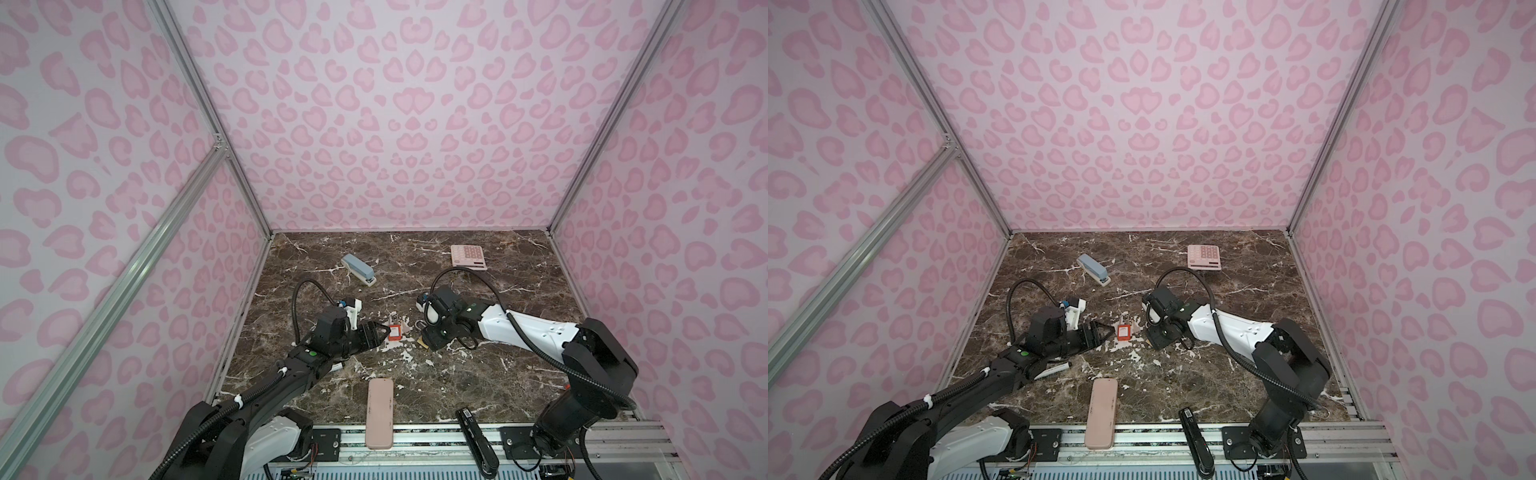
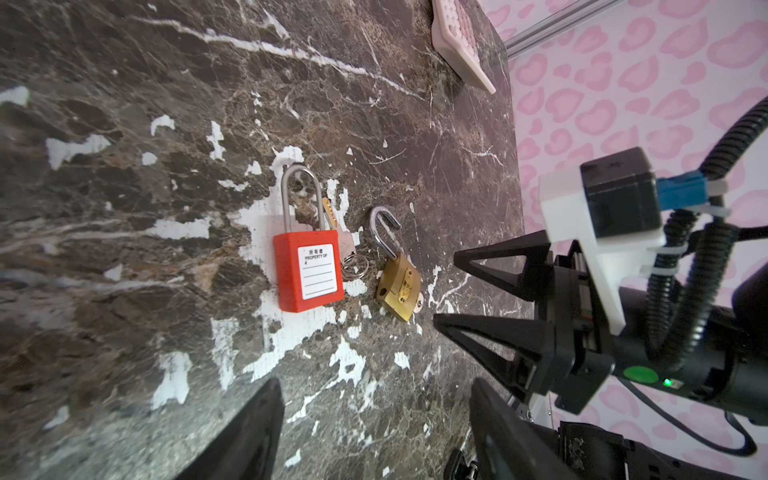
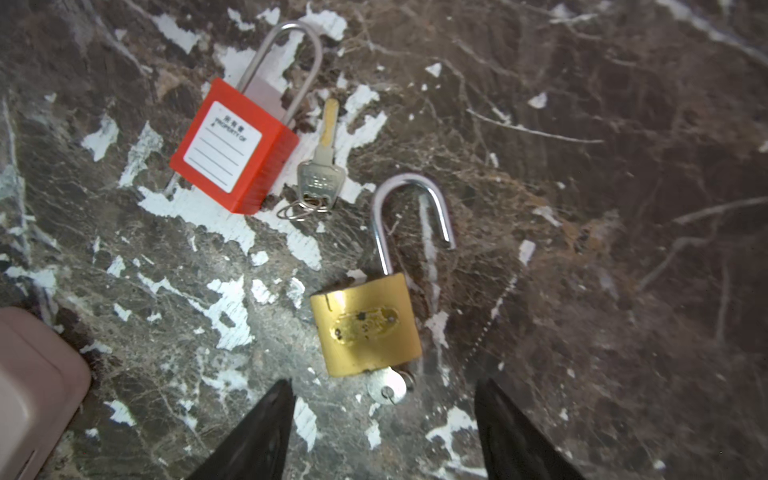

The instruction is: Lock with the key

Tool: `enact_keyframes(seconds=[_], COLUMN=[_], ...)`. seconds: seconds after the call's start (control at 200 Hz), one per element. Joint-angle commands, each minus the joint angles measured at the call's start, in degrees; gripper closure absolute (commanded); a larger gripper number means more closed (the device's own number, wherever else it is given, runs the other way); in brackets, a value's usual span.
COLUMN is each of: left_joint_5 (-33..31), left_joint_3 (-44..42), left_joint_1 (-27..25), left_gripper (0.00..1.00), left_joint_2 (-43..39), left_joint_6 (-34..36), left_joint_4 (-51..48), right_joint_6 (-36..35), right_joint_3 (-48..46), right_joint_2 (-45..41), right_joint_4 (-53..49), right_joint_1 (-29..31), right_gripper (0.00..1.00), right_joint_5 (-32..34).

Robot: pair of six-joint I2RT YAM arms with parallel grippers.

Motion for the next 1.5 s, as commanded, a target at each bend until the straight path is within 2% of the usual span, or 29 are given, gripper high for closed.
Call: enact_keyframes(seconds=[0.0,0.325,0.74,1.36,1.495], left_joint_5=[-0.4,-0.9,-0.5,0.0,0.0], left_joint_3=[0.9,1.8,2.8,2.9,3.0], left_joint_1=[-0.5,-0.9,-1.1,-1.1,-1.2], left_gripper=[0.28,0.28,0.28,0.28,0.28], left_joint_2=[0.6,1.3,2.8,1.3,1.1], left_joint_6=[0.0,0.1,-0.5,-1.0,-1.0], left_joint_4=[1.8,1.6,2.0,1.2,1.2], right_joint_6=[-2.8,-3.7,-3.0,-2.8,-2.5], right_joint_3=[2.5,6.0,5.0,5.2,5.0], right_joint_2=[3.5,8.6,9.6,12.1,11.7], right_joint_4=[-3.7,-6.8,-3.7,-3.3,-3.2], right_joint_1=[1.2,1.4,1.4,1.8,1.9], right_gripper=[0.3,0.32,0.5,0.48,0.56], right_joint_5=[1.4,1.6,0.5,2.4,2.8])
